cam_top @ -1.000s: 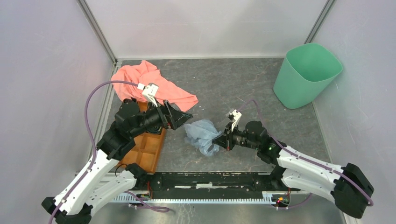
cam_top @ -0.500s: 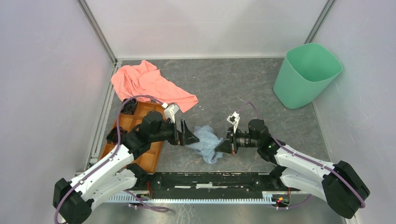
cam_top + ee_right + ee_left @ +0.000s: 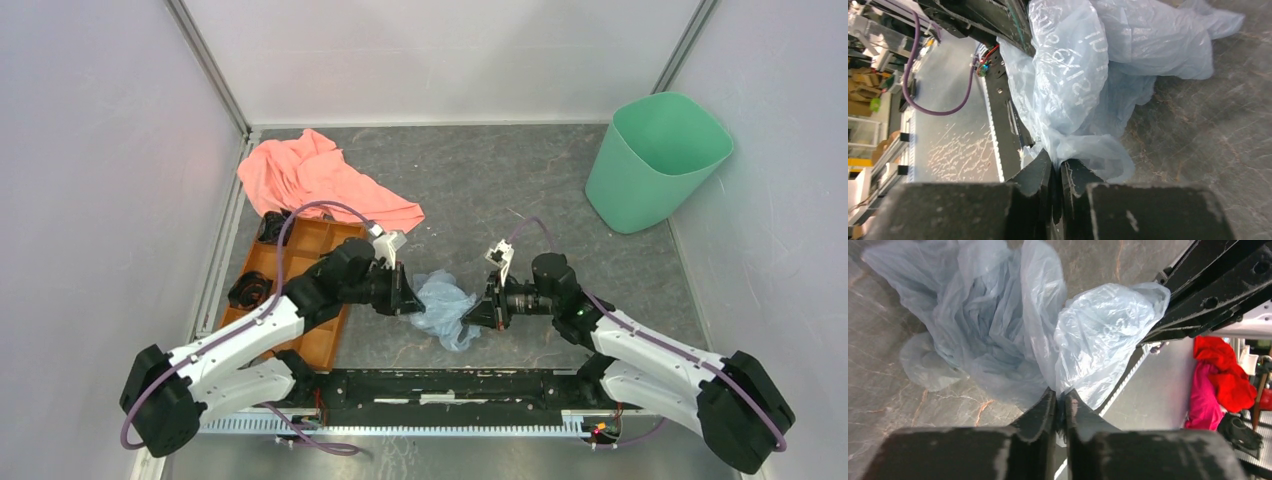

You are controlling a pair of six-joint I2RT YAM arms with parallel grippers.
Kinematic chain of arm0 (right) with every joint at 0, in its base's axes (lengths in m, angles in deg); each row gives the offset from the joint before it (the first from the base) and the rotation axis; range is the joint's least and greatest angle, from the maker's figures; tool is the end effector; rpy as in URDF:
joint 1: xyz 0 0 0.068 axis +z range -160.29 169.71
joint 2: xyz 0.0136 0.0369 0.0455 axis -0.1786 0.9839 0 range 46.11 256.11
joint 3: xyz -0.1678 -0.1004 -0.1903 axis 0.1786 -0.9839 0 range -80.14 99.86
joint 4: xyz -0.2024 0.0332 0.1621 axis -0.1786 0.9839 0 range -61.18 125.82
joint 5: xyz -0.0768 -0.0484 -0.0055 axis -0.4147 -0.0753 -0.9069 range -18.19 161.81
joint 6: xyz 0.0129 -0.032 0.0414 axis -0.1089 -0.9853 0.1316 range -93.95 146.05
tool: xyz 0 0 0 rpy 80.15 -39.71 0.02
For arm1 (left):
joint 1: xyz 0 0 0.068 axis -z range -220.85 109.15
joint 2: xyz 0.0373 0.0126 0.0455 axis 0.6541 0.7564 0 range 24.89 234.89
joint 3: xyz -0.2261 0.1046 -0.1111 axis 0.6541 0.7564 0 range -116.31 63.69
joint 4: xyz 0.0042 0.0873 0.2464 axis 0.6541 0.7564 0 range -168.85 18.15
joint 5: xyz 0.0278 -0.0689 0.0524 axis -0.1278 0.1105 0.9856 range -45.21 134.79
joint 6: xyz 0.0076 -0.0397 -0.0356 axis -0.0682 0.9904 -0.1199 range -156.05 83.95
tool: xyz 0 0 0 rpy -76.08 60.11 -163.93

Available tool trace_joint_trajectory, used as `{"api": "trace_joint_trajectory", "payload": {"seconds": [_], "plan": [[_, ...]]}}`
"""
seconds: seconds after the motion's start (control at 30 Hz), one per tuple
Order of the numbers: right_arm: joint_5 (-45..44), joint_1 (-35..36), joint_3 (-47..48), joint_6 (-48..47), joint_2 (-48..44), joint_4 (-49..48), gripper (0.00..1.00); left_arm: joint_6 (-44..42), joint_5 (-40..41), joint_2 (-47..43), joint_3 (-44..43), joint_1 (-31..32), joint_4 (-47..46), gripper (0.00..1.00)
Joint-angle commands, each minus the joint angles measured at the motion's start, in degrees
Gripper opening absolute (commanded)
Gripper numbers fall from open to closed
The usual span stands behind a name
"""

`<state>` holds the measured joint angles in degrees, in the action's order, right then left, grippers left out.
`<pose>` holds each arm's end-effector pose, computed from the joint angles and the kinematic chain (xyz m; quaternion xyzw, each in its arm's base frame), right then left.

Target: Put the trash bags into the trash bin

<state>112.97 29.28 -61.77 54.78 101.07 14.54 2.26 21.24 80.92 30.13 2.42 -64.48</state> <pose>0.1347 0.1417 0.1935 -0.2683 0.7555 0.5344 0.2676 0.1411 -0.1523 0.2303 0.1292 0.8707 -0.4243 0.2124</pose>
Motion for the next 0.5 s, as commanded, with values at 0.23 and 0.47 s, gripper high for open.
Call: {"api": "trace_joint_trajectory", "payload": {"seconds": [0.23, 0.47], "plan": [[-14.05, 1.04, 1.82, -14.52, -8.76, 10.43, 0.57, -1.32, 1.4, -6.29, -10.46, 0.24, 2.36, 0.02], [-22.95, 1.88, -5.94, -10.09, -17.65, -4.95, 0.79, 2.36, -3.05, -7.26, -12.91, 0.24, 2.07, 0.02]]}}
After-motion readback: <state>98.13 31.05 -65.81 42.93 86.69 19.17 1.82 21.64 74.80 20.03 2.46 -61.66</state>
